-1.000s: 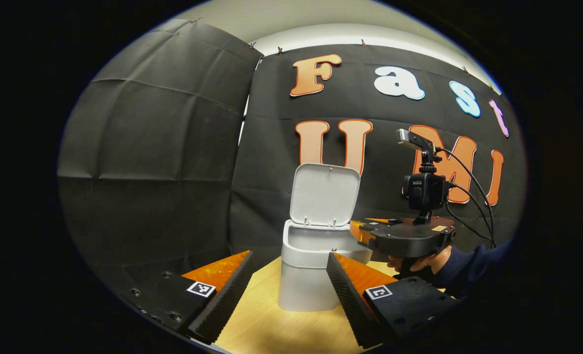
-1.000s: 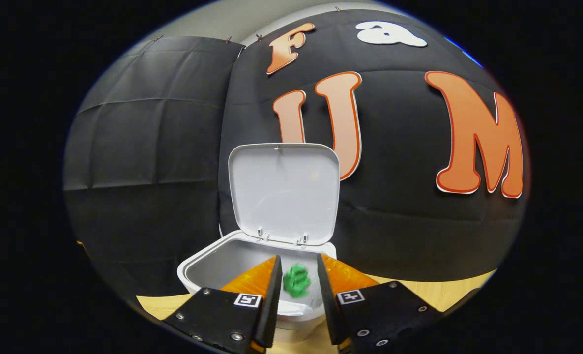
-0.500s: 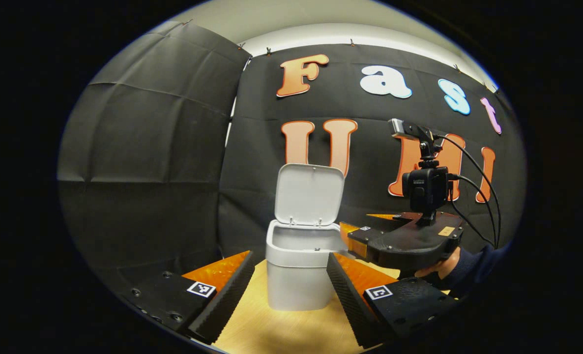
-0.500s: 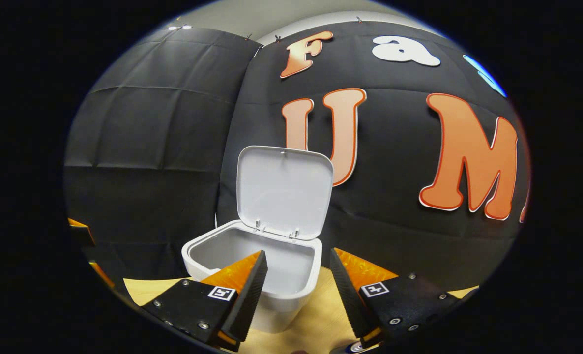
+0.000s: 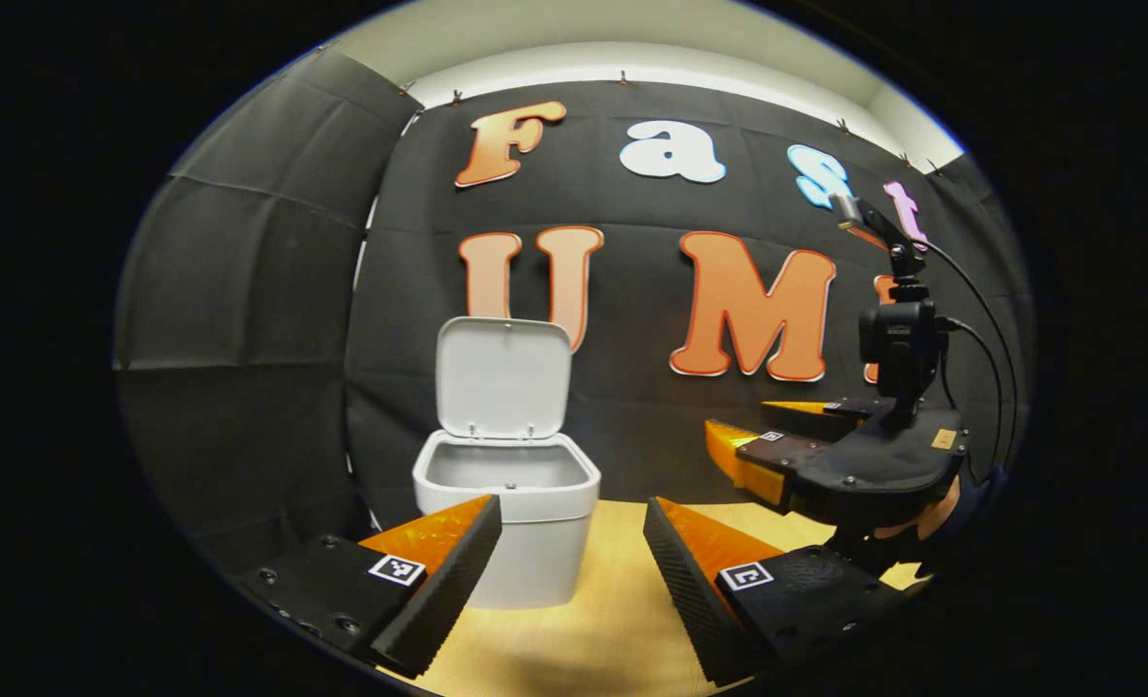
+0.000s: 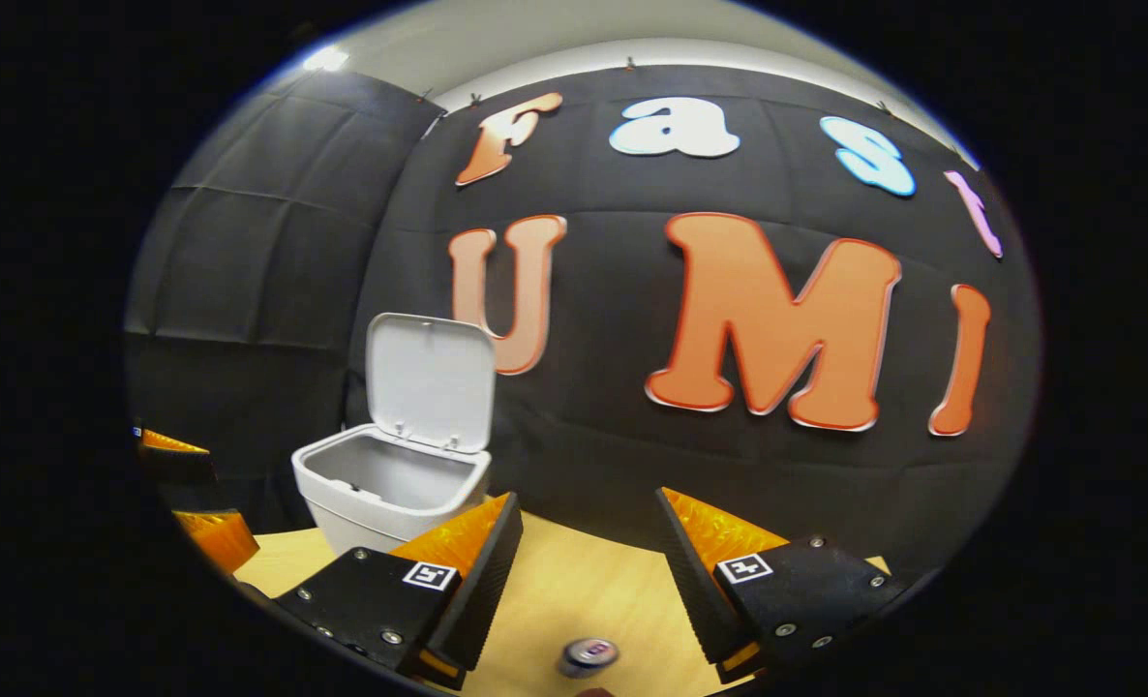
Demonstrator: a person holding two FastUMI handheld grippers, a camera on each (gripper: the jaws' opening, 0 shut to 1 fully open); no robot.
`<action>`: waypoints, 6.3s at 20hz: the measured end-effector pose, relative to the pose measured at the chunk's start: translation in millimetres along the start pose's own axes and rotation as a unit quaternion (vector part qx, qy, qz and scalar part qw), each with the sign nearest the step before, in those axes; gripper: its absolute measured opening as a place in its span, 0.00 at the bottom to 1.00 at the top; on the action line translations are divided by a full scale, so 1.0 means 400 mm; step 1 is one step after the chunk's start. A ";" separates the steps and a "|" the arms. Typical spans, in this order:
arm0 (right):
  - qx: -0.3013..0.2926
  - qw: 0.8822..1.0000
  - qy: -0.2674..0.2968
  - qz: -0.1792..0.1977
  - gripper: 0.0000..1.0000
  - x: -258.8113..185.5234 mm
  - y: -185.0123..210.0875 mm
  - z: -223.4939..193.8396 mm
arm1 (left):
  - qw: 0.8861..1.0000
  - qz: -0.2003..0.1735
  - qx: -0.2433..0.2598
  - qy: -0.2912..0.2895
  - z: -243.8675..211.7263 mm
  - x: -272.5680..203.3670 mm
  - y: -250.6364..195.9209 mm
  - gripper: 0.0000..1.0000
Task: Press the lid of the desktop garbage bin to open it, pick up the crumpled paper on the desktop and throw it into the bin, then pick up the pop can on the desktop and drop it into the bin, and finally close the garbage bin lid.
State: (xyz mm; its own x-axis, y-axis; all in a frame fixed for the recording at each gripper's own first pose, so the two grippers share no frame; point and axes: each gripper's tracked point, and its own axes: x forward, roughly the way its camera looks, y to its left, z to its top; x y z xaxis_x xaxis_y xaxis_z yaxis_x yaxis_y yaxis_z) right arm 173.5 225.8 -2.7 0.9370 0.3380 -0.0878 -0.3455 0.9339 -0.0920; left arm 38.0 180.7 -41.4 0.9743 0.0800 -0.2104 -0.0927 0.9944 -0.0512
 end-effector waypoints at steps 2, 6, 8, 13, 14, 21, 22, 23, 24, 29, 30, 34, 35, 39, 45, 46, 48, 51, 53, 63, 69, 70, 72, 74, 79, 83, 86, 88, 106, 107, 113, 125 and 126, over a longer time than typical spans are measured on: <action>0.001 0.999 0.006 -0.036 0.82 -0.041 -0.092 -0.020 | 1.000 -0.027 0.004 0.001 -0.003 0.005 -0.063 0.94; 0.002 0.995 0.015 -0.101 0.82 -0.135 -0.269 -0.055 | 0.998 -0.064 0.011 -0.002 -0.014 0.014 -0.159 0.94; 0.004 0.992 0.020 -0.127 0.82 -0.182 -0.337 -0.076 | 0.997 -0.076 0.009 -0.006 -0.026 0.021 -0.197 0.94; 0.019 0.985 0.033 -0.166 0.82 -0.269 -0.454 -0.122 | 0.995 -0.093 0.031 0.000 -0.118 0.061 -0.273 0.94; 0.020 0.985 0.034 -0.170 0.82 -0.278 -0.466 -0.126 | 0.995 -0.096 0.038 0.007 -0.149 0.072 -0.289 0.94; 0.009 0.981 0.046 -0.186 0.84 -0.355 -0.511 -0.138 | 0.986 -0.122 0.068 0.088 -0.440 0.194 -0.384 0.95; 0.010 0.981 0.049 -0.190 0.86 -0.364 -0.515 -0.145 | 0.984 -0.124 0.076 0.105 -0.486 0.208 -0.391 0.95; 0.011 0.980 0.053 -0.193 0.87 -0.375 -0.519 -0.149 | 0.982 -0.121 0.085 0.121 -0.525 0.223 -0.392 0.96; 0.011 0.979 0.056 -0.198 0.89 -0.384 -0.526 -0.154 | 0.978 -0.123 0.091 0.139 -0.564 0.239 -0.394 0.96; 0.003 0.972 0.078 -0.223 0.94 -0.412 -0.555 -0.182 | 0.967 -0.117 0.100 0.202 -0.719 0.343 -0.404 0.98; 0.000 0.970 0.083 -0.229 0.93 -0.428 -0.563 -0.186 | 0.966 -0.120 0.103 0.203 -0.735 0.362 -0.414 0.98; -0.009 0.963 0.099 -0.250 0.93 -0.444 -0.590 -0.192 | 0.963 -0.132 0.112 0.207 -0.781 0.435 -0.444 0.98; -0.010 0.962 0.102 -0.252 0.93 -0.447 -0.592 -0.192 | 0.962 -0.133 0.116 0.209 -0.793 0.448 -0.447 0.98; -0.015 0.960 0.107 -0.259 0.94 -0.454 -0.599 -0.195 | 0.961 -0.134 0.117 0.214 -0.817 0.463 -0.446 0.88; -0.013 0.962 0.106 -0.251 0.94 -0.438 -0.578 -0.198 | 0.960 -0.141 0.126 0.207 -0.774 0.454 -0.436 0.80; -0.012 0.963 0.105 -0.249 0.94 -0.435 -0.576 -0.199 | 0.962 -0.139 0.121 0.200 -0.746 0.450 -0.433 0.80; -0.009 0.964 0.104 -0.245 0.94 -0.428 -0.567 -0.203 | 0.966 -0.136 0.111 0.189 -0.685 0.429 -0.428 0.80; -0.003 0.967 0.097 -0.234 0.94 -0.418 -0.555 -0.201 | 0.974 -0.129 0.097 0.161 -0.564 0.388 -0.404 0.75; 0.004 0.970 0.091 -0.226 0.94 -0.409 -0.546 -0.201 | 0.981 -0.117 0.084 0.132 -0.479 0.357 -0.382 0.80; 0.027 0.979 0.065 -0.192 0.94 -0.379 -0.520 -0.202 | 0.996 -0.031 0.061 0.063 -0.164 0.203 -0.211 0.78; 0.030 0.981 0.062 -0.180 0.94 -0.379 -0.504 -0.206 | 0.996 0.023 0.061 0.055 -0.064 0.141 -0.101 0.78; 0.030 0.982 0.062 -0.178 0.94 -0.379 -0.502 -0.206 | 0.996 0.029 0.059 0.052 -0.051 0.135 -0.083 0.78; 0.027 0.982 0.059 -0.177 0.94 -0.382 -0.502 -0.201 | 0.997 0.040 0.054 0.048 -0.022 0.145 -0.052 0.78; 0.029 0.982 0.057 -0.179 0.94 -0.384 -0.502 -0.198 | 0.996 0.048 0.055 0.044 -0.001 0.165 -0.025 0.78; 0.032 0.980 0.057 -0.189 0.94 -0.387 -0.507 -0.194 | 0.996 0.063 0.059 0.034 0.042 0.252 0.052 0.78; 0.029 0.977 0.064 -0.199 0.93 -0.386 -0.507 -0.201 | 0.995 0.065 0.072 0.031 0.051 0.353 0.102 0.78; 0.024 0.975 0.069 -0.209 0.93 -0.381 -0.511 -0.204 | 0.994 0.070 0.077 0.028 0.060 0.431 0.145 0.77; 0.024 0.974 0.075 -0.214 0.93 -0.376 -0.510 -0.210 | 0.994 0.070 0.075 0.030 0.058 0.476 0.169 0.77; 0.020 0.971 0.088 -0.222 0.94 -0.349 -0.507 -0.223 | 0.996 0.061 0.067 0.017 0.057 0.582 0.190 0.96; 0.020 0.971 0.088 -0.221 0.94 -0.348 -0.505 -0.221 | 0.996 0.061 0.064 0.012 0.080 0.579 0.188 0.99; 0.023 0.972 0.082 -0.217 0.94 -0.340 -0.508 -0.213 | 0.996 0.071 0.029 -0.035 0.307 0.588 0.231 0.95; 0.023 0.973 0.078 -0.214 0.94 -0.340 -0.519 -0.210 | 0.998 0.064 -0.018 -0.008 0.537 0.801 0.331 0.95; 0.023 0.973 0.077 -0.218 0.94 -0.345 -0.523 -0.209 | 0.998 0.068 -0.014 -0.002 0.535 0.823 0.341 0.96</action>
State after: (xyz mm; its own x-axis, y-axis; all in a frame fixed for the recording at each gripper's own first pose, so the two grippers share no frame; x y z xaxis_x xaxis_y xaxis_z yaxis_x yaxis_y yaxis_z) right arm 112.1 -26.2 -54.3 0.9739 -0.1088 -0.1992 0.0881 0.9900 -0.1099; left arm 389.9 357.6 91.4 0.9531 0.2143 -0.2138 -0.2295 0.9721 -0.0489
